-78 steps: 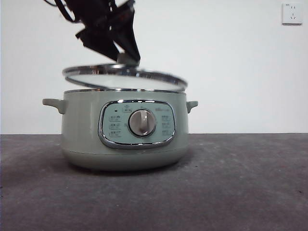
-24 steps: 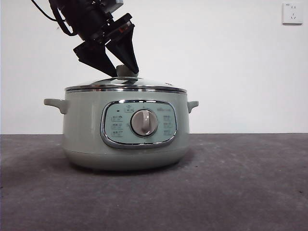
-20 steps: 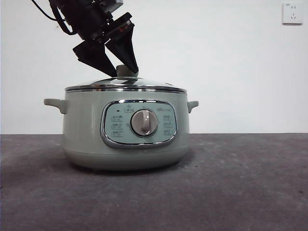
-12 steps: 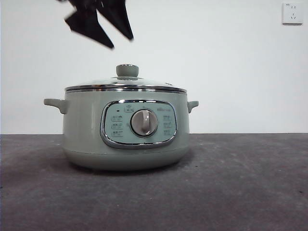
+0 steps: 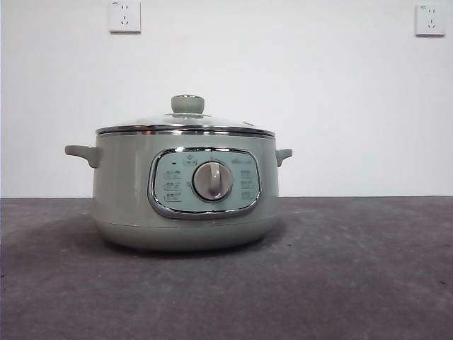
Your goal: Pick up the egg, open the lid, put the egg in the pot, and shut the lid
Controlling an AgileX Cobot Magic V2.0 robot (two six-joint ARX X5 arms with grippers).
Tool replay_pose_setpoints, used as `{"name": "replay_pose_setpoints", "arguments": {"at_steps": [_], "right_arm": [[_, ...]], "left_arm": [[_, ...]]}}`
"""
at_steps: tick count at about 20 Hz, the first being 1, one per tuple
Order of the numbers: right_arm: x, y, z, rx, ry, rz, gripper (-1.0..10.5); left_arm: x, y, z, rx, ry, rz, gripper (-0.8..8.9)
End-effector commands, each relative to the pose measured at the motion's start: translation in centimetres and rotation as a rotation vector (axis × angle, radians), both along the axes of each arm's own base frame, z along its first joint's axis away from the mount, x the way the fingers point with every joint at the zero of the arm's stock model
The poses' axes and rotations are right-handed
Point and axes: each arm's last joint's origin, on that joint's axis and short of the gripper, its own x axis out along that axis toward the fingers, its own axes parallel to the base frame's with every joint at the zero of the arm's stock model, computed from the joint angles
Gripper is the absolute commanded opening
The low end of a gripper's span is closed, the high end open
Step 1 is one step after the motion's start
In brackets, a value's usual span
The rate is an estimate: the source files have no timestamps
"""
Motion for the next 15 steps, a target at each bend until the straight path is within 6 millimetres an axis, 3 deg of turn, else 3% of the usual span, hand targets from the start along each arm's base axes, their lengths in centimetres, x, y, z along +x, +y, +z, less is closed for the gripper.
{"name": "replay_pose_setpoints", "arguments": {"at_steps": [1, 6, 8, 9, 10, 11, 15], "right_arm": [[0.0, 0.0, -0.1, 0.001, -0.002, 0.001, 4.4], [0.0, 0.0, -0.1, 0.001, 0.0, 0.0, 4.3], [0.0, 0.0, -0.2, -0.003, 0.004, 0.0, 2.8], [0.0, 0.0, -0.2, -0.005, 0.006, 0.0, 1.2], [0.0, 0.0, -0.2, -0.005, 0.007, 0.0, 0.2], [0.0, 0.0, -0.2, -0.007, 0.009, 0.0, -0.1], [-0.1, -0.1, -0.3, 0.006, 0.029, -0.019, 0.0]], "left_arm": [[-1.5, 0.7, 0.2, -0.004, 0.023, 0.01, 3.46], [-2.8, 1.3, 0.2, 0.008, 0.049, 0.01, 3.2], [-2.9, 1.3, 0.1, 0.013, 0.059, 0.01, 0.96], [-2.9, 1.3, 0.1, 0.013, 0.059, 0.01, -0.11], [-2.9, 1.3, 0.1, 0.013, 0.059, 0.01, -0.07], [-2.9, 1.3, 0.1, 0.013, 0.059, 0.01, -0.08], [-2.9, 1.3, 0.1, 0.013, 0.06, 0.011, -0.04]]}}
